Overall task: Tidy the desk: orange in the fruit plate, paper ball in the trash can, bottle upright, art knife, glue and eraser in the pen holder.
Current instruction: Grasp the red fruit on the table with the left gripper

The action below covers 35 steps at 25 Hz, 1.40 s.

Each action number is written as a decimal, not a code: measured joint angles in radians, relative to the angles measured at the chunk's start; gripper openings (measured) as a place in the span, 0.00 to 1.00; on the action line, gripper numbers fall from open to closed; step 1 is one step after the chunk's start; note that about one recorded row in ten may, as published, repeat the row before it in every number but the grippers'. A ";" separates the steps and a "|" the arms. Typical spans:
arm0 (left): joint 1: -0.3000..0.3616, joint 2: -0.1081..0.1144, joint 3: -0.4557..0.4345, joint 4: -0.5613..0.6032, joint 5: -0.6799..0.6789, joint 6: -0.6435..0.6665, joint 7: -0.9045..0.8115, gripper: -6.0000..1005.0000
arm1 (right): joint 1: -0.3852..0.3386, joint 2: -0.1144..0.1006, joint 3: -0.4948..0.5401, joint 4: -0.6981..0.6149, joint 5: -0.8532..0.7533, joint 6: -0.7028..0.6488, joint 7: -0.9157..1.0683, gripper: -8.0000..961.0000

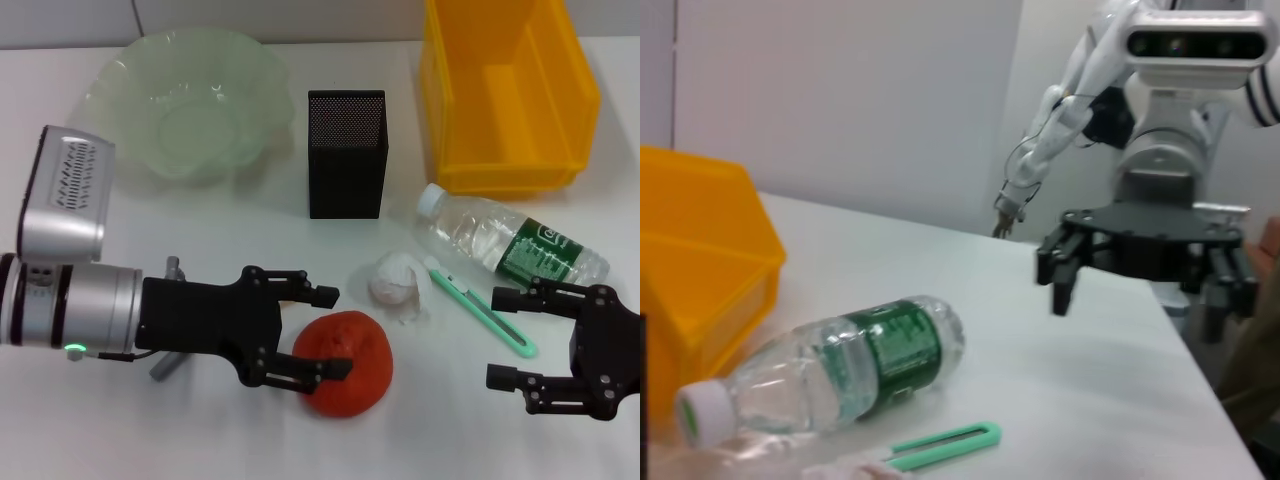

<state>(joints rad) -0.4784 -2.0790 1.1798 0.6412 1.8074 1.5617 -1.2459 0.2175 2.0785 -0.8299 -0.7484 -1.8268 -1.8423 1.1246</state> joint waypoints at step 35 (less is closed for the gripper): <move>-0.038 0.000 0.044 -0.109 -0.007 -0.155 0.022 0.53 | 0.016 0.000 0.000 0.023 0.006 -0.013 0.006 0.82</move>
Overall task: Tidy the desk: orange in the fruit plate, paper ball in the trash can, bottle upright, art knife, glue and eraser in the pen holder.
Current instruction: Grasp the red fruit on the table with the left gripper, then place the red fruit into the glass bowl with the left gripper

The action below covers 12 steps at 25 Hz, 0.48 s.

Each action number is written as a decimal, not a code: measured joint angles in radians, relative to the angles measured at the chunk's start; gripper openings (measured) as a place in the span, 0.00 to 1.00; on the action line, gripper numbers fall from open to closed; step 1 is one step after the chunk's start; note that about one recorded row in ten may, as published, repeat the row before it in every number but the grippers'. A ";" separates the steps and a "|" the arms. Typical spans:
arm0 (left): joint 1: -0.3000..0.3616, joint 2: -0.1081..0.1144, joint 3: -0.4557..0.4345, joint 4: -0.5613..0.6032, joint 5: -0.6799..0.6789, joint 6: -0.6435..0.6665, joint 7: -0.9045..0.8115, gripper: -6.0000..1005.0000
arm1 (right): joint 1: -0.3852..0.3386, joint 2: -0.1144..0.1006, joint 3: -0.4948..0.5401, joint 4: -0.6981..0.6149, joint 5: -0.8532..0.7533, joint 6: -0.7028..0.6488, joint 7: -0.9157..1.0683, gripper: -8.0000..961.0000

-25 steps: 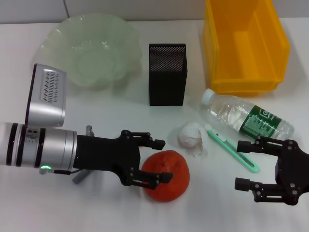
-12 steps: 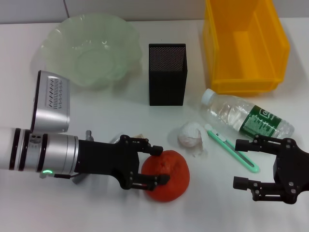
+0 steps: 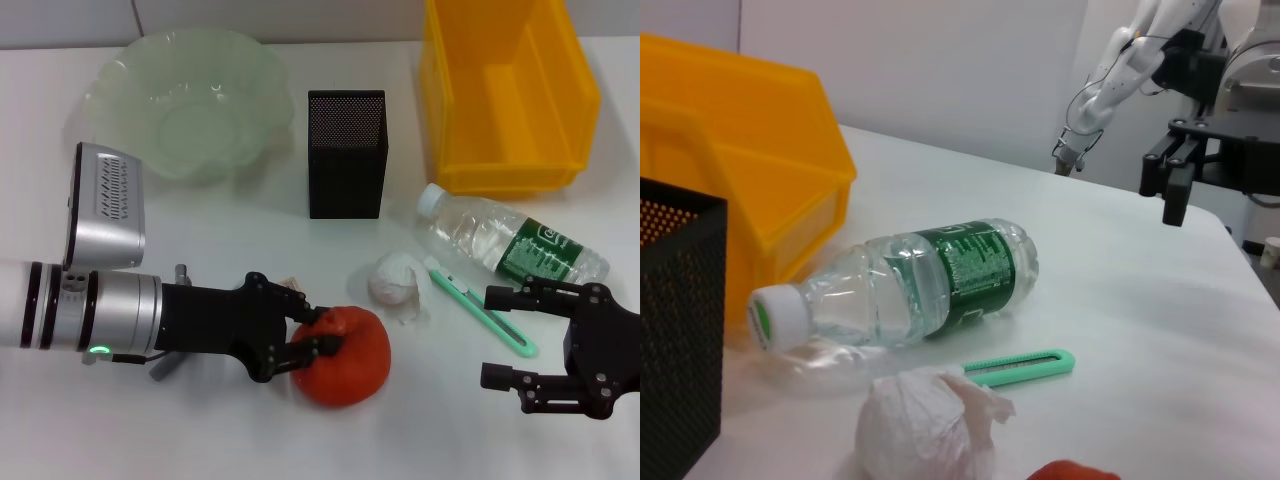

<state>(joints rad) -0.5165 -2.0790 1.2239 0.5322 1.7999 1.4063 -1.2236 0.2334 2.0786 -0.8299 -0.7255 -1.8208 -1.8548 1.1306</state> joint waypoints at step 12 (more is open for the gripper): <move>0.012 0.008 -0.039 0.053 -0.069 0.110 -0.043 0.17 | 0.000 0.000 0.000 0.000 0.000 0.002 0.001 0.82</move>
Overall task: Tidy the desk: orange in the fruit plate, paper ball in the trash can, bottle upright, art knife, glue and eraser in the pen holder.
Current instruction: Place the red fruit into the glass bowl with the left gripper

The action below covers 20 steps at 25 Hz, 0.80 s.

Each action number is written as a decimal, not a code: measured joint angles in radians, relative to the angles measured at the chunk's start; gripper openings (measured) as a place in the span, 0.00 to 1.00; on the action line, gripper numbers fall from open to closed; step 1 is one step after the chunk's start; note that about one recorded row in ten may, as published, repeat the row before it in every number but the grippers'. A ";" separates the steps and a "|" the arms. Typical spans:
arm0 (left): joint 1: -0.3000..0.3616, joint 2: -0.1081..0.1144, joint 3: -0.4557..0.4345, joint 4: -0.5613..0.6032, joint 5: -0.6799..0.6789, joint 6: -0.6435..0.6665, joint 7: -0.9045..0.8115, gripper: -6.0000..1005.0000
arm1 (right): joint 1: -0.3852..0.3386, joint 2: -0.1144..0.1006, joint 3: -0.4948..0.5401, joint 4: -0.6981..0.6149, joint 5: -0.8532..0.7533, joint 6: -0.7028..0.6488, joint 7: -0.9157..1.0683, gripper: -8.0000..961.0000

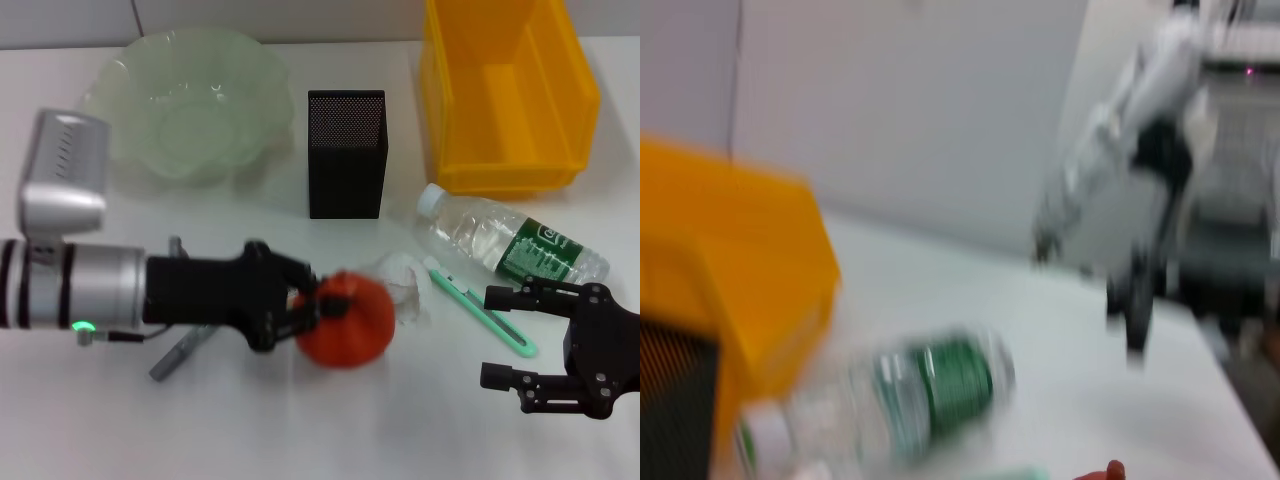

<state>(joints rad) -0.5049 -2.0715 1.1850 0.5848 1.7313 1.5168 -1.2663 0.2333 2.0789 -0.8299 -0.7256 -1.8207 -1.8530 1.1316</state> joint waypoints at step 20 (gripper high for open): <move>-0.037 -0.007 -0.343 0.015 -0.227 -0.324 0.094 0.07 | 0.043 0.003 -0.001 0.078 0.000 0.006 -0.020 0.82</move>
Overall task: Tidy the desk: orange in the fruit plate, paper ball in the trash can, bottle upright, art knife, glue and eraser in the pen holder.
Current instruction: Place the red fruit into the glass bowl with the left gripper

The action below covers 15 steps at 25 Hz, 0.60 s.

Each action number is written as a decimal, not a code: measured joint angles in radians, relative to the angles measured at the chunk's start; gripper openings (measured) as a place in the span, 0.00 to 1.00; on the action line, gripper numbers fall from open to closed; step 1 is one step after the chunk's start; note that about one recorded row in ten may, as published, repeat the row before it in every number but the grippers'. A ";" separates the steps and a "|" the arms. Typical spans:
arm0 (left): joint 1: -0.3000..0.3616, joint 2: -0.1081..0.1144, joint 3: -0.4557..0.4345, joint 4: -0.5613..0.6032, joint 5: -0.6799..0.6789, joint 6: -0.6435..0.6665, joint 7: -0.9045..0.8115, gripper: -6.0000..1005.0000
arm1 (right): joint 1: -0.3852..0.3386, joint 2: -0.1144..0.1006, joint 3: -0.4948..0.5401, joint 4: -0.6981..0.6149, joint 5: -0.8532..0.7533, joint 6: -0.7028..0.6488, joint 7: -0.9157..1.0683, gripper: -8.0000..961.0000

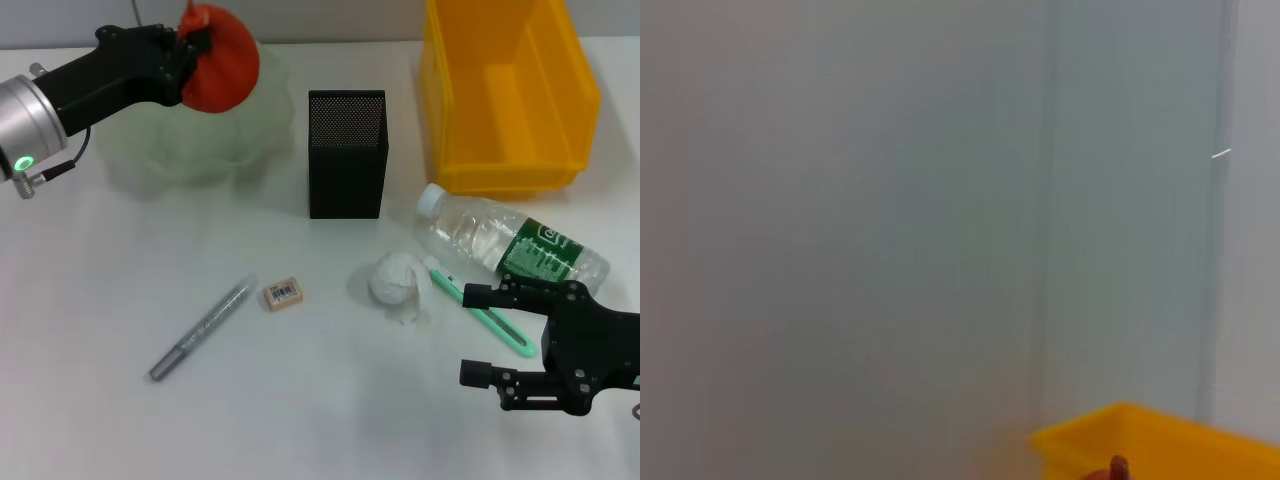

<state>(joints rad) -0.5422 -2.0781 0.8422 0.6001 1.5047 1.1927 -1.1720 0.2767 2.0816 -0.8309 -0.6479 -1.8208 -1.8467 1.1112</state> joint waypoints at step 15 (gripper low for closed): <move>-0.099 -0.002 0.021 -0.183 -0.090 -0.334 0.233 0.07 | 0.004 0.002 -0.005 0.036 0.000 -0.007 -0.001 0.82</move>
<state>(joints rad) -0.6411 -2.0802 0.8632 0.4172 1.4149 0.8591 -0.9394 0.2807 2.0840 -0.8356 -0.6115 -1.8208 -1.8536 1.1105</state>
